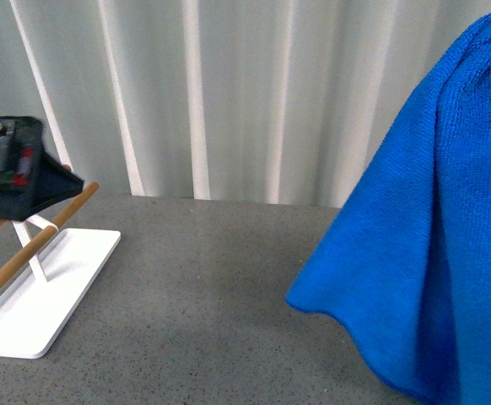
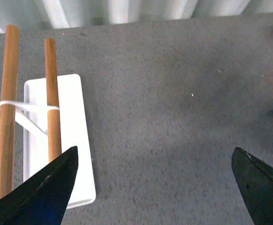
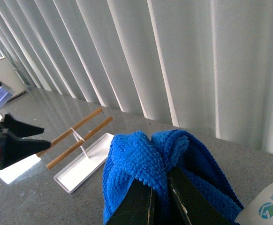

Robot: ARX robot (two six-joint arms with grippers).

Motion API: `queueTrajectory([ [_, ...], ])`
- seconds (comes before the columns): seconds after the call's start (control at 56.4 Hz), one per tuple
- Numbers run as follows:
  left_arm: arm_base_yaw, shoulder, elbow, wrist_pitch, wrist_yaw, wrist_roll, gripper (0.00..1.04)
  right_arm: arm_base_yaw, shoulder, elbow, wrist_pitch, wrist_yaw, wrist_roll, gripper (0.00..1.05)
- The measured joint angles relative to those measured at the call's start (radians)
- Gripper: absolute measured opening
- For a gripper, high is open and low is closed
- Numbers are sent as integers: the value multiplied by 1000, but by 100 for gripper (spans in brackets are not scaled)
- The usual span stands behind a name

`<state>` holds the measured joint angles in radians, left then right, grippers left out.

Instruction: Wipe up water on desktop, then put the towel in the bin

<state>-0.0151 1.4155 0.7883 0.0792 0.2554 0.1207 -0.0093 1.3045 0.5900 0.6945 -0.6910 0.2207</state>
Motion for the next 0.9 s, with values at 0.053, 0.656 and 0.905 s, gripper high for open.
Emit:
queueTrajectory([
  [0.053, 39, -58, -41, -36, 51, 31, 98, 1, 3, 2, 0, 2, -3, 3],
  [0.656, 484, -439, -489, 239, 215, 98, 78, 7, 37, 12, -21, 45, -21, 3],
  [0.905, 319, -664, -682, 566, 39, -98, 30, 12, 37, 23, -36, 45, -34, 3],
])
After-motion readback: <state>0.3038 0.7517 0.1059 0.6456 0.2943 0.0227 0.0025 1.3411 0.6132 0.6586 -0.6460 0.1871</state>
